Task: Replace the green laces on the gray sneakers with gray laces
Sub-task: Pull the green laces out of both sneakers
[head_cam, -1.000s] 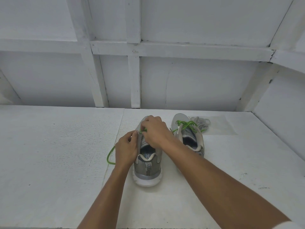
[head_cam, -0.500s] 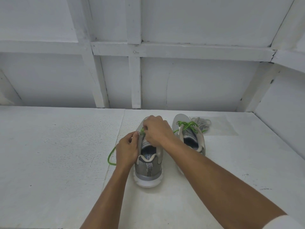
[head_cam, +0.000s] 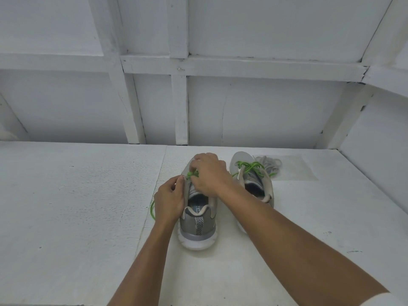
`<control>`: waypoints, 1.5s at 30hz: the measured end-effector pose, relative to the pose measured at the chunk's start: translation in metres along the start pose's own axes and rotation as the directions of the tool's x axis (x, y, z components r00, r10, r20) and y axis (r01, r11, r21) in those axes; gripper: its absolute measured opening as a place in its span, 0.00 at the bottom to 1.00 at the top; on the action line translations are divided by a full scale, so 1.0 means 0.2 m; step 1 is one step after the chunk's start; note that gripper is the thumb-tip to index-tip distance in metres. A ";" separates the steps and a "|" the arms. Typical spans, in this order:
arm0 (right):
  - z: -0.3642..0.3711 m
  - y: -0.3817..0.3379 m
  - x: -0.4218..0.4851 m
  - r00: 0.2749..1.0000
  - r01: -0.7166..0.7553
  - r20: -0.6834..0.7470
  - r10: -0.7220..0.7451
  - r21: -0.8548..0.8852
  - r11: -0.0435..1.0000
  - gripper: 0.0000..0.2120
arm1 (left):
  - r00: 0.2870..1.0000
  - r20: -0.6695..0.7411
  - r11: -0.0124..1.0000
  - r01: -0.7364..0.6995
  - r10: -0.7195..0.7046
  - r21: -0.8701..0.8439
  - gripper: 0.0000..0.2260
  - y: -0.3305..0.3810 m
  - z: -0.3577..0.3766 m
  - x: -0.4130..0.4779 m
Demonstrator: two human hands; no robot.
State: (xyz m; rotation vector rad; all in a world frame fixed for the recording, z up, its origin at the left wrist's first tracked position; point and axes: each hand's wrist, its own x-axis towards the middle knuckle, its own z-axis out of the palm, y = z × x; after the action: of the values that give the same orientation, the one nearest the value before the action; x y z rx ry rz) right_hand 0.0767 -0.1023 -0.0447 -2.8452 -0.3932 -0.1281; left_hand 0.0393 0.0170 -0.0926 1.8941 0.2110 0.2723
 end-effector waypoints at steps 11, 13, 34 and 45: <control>-0.16 0.14 0.03 0.959 -0.163 -0.231 0.165 0.025 0.986 0.07 | 1.000 0.005 1.000 0.014 -0.014 -0.010 0.11 0.02 -0.01 -0.01; -0.18 0.17 0.04 0.954 -0.187 -0.231 0.192 0.046 0.981 0.08 | 1.000 0.006 1.000 0.014 -0.013 -0.020 0.10 0.02 -0.01 -0.01; -0.05 0.01 -0.01 0.994 -0.027 -0.105 0.021 -0.052 0.998 0.08 | 1.000 0.001 1.000 0.015 -0.015 -0.017 0.12 0.01 0.00 -0.01; -0.07 0.08 0.02 0.985 -0.122 -0.116 0.129 0.066 0.990 0.22 | 0.999 -0.011 0.998 0.041 -0.041 -0.040 0.13 0.00 0.01 0.00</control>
State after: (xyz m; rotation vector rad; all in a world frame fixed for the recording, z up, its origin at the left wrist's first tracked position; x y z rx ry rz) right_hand 0.0849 -0.1191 -0.0348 -2.7773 -0.1887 -0.2578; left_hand 0.0397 0.0163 -0.0938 1.8475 0.2505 0.2580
